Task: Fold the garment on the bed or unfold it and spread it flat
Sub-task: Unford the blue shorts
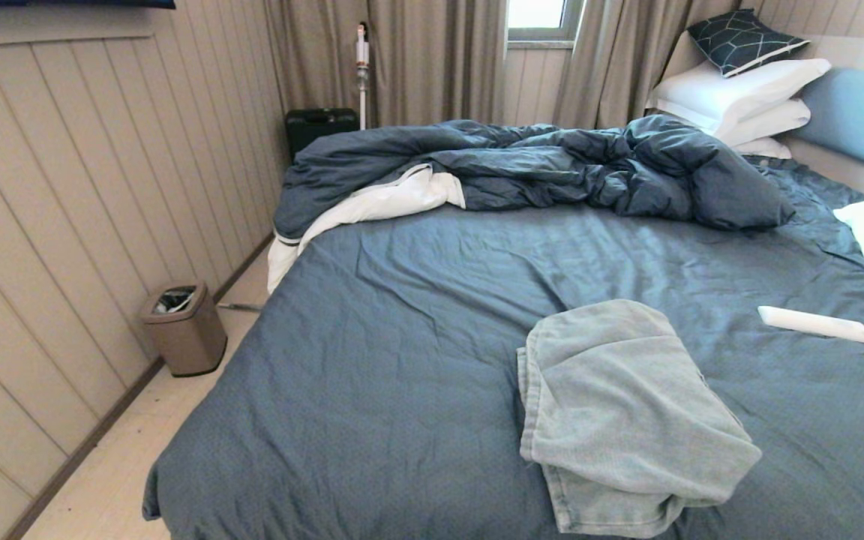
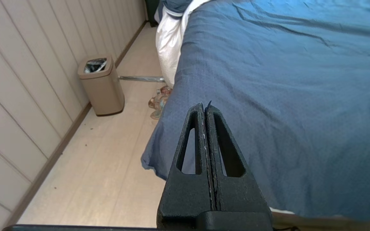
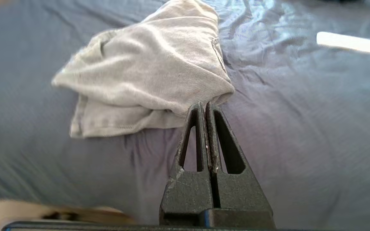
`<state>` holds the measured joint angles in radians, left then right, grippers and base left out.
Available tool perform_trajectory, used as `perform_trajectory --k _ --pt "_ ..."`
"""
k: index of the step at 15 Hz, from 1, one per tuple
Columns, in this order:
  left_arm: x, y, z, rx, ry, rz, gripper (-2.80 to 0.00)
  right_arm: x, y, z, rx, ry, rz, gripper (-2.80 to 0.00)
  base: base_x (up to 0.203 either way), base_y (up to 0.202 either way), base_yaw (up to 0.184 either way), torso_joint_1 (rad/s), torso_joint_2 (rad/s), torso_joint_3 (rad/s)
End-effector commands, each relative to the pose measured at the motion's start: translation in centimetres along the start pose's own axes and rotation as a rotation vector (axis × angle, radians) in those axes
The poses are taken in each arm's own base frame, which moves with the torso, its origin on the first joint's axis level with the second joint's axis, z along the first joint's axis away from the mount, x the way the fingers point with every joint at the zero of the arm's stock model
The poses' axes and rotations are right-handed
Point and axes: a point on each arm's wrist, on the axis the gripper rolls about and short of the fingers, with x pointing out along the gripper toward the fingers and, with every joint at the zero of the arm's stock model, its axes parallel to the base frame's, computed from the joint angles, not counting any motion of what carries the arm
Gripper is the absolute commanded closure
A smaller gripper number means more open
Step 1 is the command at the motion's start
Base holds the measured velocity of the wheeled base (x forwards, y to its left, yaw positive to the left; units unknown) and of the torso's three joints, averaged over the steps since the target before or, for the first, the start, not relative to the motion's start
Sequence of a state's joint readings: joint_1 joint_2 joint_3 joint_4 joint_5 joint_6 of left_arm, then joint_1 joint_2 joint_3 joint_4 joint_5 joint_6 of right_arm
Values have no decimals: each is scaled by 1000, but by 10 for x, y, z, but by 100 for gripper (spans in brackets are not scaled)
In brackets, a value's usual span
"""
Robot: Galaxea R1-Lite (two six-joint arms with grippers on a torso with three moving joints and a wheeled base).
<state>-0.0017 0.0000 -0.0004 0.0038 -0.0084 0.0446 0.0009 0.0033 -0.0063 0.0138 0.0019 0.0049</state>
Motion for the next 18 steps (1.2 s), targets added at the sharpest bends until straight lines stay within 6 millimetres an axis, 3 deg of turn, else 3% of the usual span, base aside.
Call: perform_trajectory --k 1,18 --pt "0 0 0 -37 1 7 0 0 0 -1 12 1 -3 0 0 0 0 0 0 0" --pt "0 0 0 -37 0 6 0 0 0 -1 12 1 -3 0 0 0 0 0 0 0"
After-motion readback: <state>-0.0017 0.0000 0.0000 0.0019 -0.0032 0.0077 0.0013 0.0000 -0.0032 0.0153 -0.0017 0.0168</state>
